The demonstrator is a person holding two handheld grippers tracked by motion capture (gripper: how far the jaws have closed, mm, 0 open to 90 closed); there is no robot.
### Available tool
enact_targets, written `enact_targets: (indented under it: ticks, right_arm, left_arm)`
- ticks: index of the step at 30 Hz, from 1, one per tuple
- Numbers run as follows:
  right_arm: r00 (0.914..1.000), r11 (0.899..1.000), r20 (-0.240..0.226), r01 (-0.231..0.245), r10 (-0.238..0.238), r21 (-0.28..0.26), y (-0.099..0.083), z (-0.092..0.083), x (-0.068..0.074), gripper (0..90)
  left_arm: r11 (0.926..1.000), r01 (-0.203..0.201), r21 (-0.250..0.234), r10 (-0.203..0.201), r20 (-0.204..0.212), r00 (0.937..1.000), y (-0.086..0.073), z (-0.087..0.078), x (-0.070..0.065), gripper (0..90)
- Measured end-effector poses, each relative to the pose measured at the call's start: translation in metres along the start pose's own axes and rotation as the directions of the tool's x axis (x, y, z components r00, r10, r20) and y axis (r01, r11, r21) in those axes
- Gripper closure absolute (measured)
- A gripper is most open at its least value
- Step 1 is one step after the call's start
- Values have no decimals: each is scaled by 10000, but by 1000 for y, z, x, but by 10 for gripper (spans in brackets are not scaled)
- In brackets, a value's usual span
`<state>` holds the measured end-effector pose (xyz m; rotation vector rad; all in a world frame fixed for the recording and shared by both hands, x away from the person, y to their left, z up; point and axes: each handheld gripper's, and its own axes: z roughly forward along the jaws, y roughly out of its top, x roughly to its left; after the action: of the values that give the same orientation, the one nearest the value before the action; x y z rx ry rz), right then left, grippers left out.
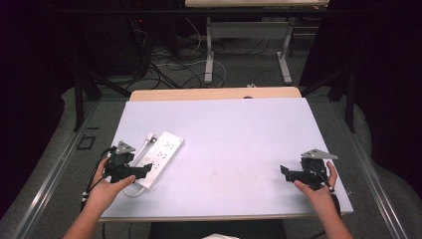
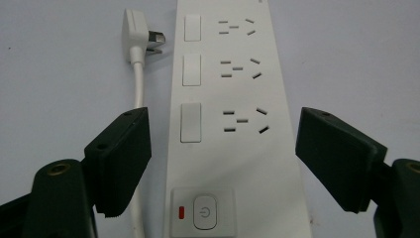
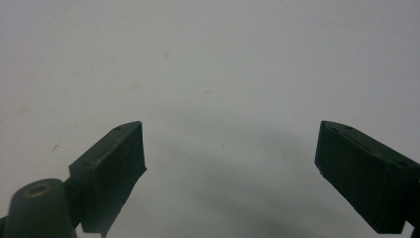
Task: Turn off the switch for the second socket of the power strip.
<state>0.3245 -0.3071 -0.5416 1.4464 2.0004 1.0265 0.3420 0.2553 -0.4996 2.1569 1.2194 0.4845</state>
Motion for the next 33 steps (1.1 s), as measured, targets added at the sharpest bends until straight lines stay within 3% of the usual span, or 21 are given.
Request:
enact_targets:
  ticks: [7, 19, 24, 30, 33]
  right_arm:
    - [9999, 10000, -56, -85, 86, 47, -1, 1, 0, 124]
    - [9999, 10000, -104, -34, 35, 88, -1, 2, 1, 140]
    - [10000, 10000, -86, -30, 30, 55, -1, 2, 1, 141]
    - [9999, 9999, -108, -22, 24, 113, -1, 2, 0, 142]
    - [9999, 9999, -120, -49, 50, 113, -1, 3, 0, 142]
  left_arm:
    - [9996, 59, 289, -60, 29, 10000, 4, 0, 2, 234]
    - [9995, 113, 289, -112, -21, 9999, 9, -3, 7, 262]
    - [9988, 346, 333, -346, -9, 9994, 10, -4, 10, 286]
    - [9934, 1034, 505, -1046, 217, 9943, 10, -3, 14, 318]
    - [9927, 1012, 662, -1032, 279, 9943, 11, -3, 18, 333]
